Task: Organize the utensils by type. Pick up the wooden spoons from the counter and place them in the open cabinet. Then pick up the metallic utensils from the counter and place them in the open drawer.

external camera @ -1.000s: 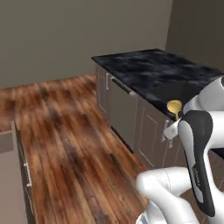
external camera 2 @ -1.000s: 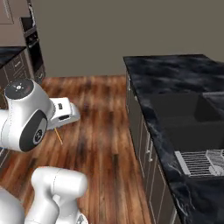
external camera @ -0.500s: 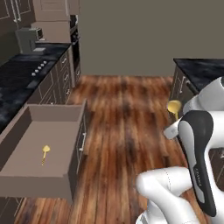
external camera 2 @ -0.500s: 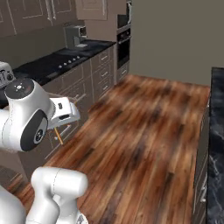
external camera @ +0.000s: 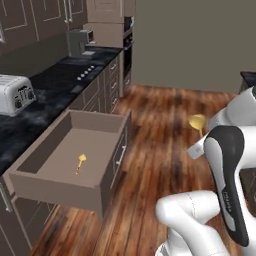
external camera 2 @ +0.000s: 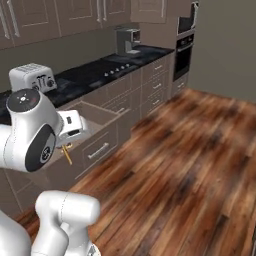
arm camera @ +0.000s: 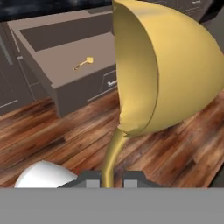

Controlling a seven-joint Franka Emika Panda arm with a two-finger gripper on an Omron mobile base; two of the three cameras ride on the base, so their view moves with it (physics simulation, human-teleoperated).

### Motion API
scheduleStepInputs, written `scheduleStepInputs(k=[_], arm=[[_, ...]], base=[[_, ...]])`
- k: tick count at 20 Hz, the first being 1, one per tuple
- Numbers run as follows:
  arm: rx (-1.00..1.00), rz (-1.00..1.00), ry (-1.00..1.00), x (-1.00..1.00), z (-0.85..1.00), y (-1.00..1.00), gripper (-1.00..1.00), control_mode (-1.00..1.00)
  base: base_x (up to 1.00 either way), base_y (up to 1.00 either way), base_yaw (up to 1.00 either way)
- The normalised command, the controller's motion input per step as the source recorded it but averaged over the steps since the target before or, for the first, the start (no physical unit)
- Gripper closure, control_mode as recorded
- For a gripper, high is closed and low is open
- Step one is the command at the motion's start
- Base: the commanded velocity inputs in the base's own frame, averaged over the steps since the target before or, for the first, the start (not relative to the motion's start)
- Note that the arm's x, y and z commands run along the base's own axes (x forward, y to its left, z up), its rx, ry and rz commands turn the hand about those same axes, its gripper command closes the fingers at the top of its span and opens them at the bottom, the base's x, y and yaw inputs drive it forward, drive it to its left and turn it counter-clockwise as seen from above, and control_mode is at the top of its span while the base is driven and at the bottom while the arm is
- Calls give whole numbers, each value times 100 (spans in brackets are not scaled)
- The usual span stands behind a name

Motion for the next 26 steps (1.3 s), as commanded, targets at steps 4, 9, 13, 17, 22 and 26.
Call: scheduleStepInputs(k=[4, 9, 13, 17, 22, 26], arm=[[0, 0, 0, 0, 0, 0, 100, 100], [0, 0, 0, 0, 0, 0, 100, 100], [0, 0, 0, 0, 0, 0, 100, 100], [0, 0, 0, 0, 0, 0, 100, 100], [0, 0, 0, 0, 0, 0, 100, 100], [0, 0, 0, 0, 0, 0, 100, 100]], base=[[0, 63, 22], [1, 69, 20], [7, 61, 9], [-1, 54, 1], [0, 50, 0], [0, 46, 0]])
